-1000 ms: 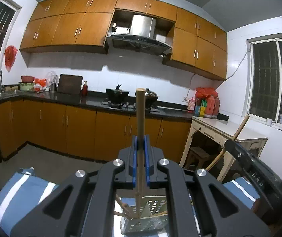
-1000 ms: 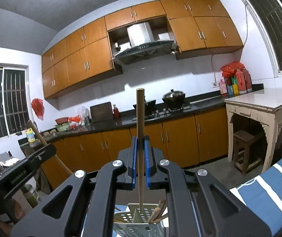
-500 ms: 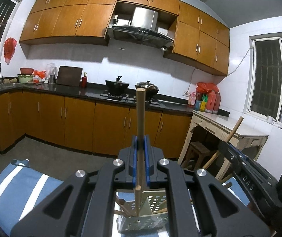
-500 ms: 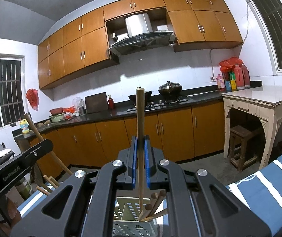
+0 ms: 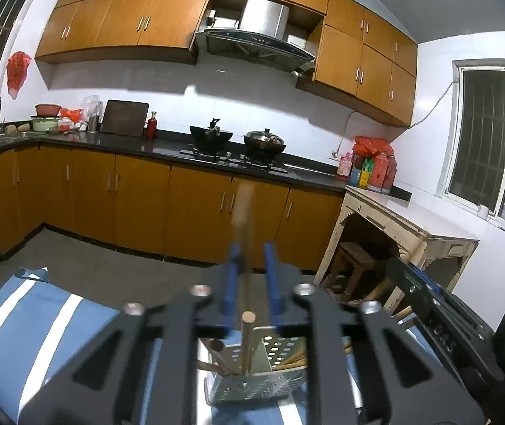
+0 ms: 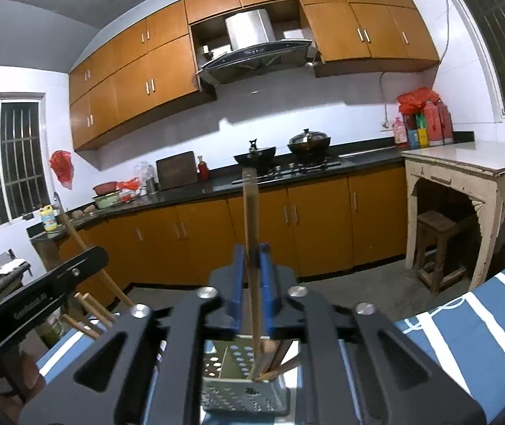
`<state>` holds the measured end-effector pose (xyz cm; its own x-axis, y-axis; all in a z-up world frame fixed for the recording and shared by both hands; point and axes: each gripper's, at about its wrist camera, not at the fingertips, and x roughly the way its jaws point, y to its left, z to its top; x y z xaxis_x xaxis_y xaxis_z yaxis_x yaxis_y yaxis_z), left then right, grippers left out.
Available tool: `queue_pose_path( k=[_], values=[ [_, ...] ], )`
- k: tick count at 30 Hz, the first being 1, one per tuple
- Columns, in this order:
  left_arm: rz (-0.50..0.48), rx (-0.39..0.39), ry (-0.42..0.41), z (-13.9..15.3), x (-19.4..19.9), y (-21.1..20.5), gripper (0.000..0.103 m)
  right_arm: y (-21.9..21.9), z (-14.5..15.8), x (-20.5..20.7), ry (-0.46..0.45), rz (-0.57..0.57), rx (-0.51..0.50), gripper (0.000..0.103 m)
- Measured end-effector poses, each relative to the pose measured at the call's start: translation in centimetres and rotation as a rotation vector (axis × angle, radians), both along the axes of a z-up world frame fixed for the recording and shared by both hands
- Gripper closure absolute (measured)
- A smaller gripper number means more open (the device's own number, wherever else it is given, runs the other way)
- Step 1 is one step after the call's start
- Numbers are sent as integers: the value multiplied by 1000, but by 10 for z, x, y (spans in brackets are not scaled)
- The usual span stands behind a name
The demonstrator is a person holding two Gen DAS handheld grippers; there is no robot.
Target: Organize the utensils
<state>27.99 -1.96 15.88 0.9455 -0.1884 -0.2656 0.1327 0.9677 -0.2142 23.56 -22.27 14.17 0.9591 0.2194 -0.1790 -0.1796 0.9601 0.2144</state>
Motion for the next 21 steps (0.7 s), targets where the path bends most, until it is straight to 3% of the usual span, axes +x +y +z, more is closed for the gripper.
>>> queue_pose_path(
  k=[1,7,10,17,21],
  values=[
    [5,1,-2,2,-2,2,72,-1,2,-5,-11,-6,-4,60],
    [18,11,-4,10,-29,19,57,-11,15,-34,-24,-3,-6,56],
    [27,24,-5,9,-50,30,47,-15,17,-52,-34,-6,0,42],
    [67,82,1,-16,-113,47,11,-18,-1,-105,-9,-6,-23,9],
    [86,133,24,-39,-149,49,4,-13,-18,-127,18,-25,-54,2]
  ],
)
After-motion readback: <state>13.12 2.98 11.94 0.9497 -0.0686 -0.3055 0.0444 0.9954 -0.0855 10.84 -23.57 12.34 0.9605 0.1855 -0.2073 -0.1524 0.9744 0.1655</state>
